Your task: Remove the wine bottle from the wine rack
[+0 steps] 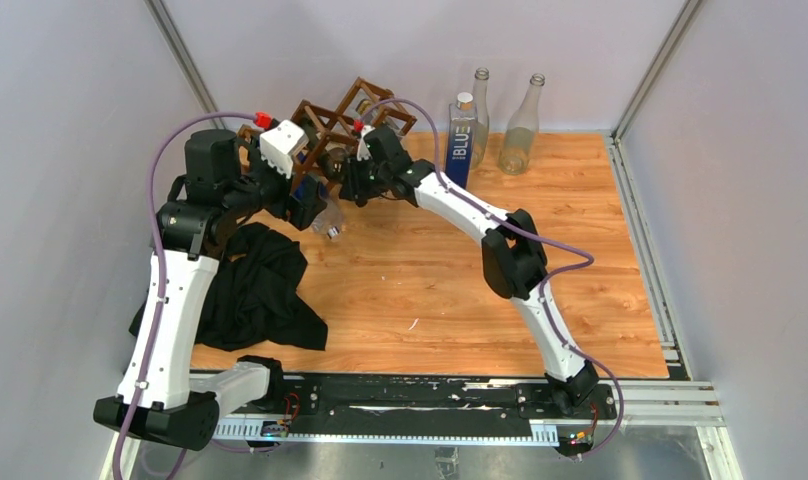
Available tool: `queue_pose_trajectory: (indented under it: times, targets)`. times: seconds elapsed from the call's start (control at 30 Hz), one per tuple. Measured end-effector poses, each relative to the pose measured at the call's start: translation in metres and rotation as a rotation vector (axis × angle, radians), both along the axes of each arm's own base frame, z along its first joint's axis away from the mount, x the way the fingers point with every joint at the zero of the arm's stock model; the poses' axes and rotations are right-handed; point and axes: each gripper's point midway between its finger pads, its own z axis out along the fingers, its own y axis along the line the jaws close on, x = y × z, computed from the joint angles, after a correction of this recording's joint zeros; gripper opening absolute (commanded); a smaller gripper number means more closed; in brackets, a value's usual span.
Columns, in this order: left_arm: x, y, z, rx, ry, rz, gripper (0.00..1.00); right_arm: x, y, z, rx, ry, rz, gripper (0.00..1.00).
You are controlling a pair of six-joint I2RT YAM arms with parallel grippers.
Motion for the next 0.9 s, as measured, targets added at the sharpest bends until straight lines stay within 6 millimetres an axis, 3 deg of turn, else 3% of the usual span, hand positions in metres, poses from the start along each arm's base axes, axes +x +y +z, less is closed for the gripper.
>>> queue_pose_trajectory:
  times: [0.6,0.9]
  targets:
    - [0.0,0.001,-0.029,0.048,0.041,-0.031,1.0,-0.086,-0.038,-0.006,0.082,0.074,-0.058,0.0]
    - [-0.005,0.001,-0.064,0.12,0.078,-0.112,1.0,-0.128,-0.06,-0.005,0.129,0.091,-0.061,0.0]
